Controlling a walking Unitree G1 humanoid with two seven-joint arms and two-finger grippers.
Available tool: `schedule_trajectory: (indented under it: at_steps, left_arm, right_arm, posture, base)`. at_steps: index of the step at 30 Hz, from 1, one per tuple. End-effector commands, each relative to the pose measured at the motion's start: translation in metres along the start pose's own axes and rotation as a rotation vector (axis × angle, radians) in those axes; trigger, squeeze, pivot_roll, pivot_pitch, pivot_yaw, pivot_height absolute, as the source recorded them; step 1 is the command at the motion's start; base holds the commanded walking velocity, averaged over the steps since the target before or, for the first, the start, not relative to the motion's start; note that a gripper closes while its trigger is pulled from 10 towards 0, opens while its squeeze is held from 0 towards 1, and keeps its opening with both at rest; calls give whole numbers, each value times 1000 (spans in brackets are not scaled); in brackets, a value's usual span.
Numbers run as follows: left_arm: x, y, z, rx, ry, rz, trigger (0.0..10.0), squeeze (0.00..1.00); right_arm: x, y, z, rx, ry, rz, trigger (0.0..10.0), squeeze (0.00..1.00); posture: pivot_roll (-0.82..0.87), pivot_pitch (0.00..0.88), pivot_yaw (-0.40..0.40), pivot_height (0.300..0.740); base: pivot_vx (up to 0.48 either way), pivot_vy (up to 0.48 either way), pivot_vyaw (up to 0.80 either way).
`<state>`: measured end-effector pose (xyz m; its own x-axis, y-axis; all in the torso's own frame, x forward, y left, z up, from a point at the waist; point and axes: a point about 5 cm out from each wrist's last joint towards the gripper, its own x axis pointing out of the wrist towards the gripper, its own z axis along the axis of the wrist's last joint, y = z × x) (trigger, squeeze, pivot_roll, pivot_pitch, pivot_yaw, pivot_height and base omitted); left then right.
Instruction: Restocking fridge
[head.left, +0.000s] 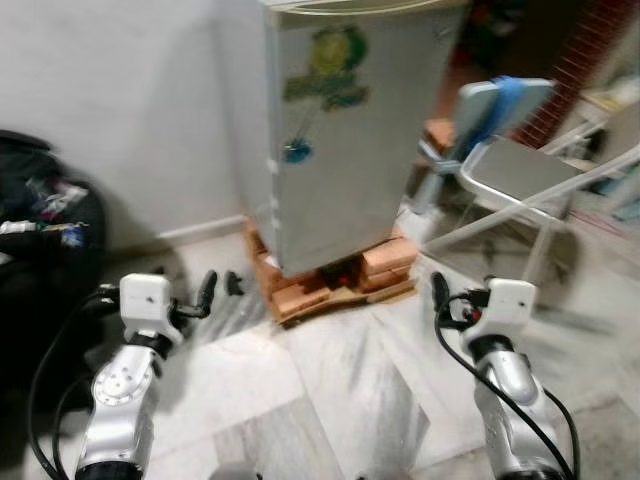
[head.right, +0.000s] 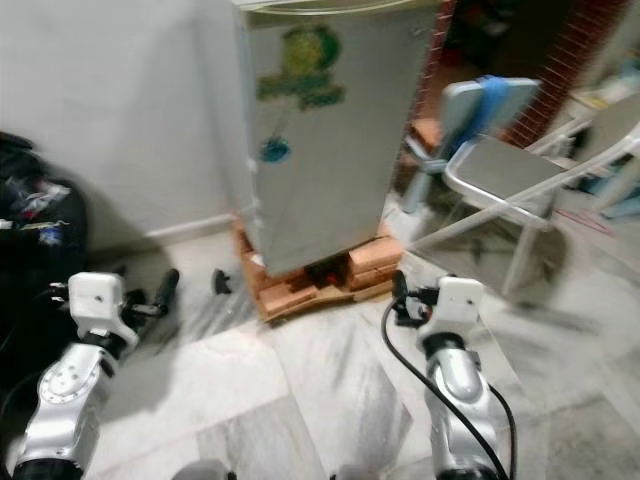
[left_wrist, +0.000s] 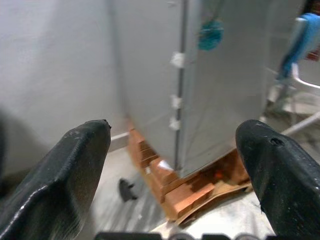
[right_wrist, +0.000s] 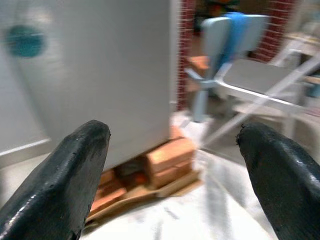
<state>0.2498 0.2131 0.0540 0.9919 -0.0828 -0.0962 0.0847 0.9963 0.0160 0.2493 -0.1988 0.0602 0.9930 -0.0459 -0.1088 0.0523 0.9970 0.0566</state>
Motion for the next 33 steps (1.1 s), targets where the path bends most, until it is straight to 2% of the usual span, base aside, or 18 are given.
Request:
schedule_trajectory:
  at_steps: [1,5,11,20,29,33]
  left_arm:
    - [6,-11,2,-12,-9,-32,10000,0]
    - [6,-12,2,-16,-4,-28,10000,0]
    - [7,-11,0,-22,7,-13,10000,0]
    - [3,-11,-6,-5,32,-7,10000,0]
    - [-10,0,-11,14,43,41,10000,0]
    - [-11,-2,-12,2,48,28,10000,0]
  right_arm:
    - [0,-9,5,-15,-18,-27,10000,0]
    - [0,-8,5,-14,-17,-24,10000,0]
    - [2,-8,5,-16,-19,-22,10000,0]
    - [0,-7,4,-16,-16,-16,10000,0]
    - [-1,-2,-2,-25,12,25,10000,0]
    - [4,-1,0,-19,9,24,10000,0]
  posture:
    - [32,0,-13,740]
    - [32,0,-16,740]
    - [32,0,-18,740]
    - [41,0,-31,740]
    - [67,0,-62,740]
    - [68,0,-53,740]
  base:
    - [296,379,-800]
    - [282,388,-800]
    - [0,459,-713]
    - [0,468,0]
    - [0,0,0]
    - [0,71,-105]
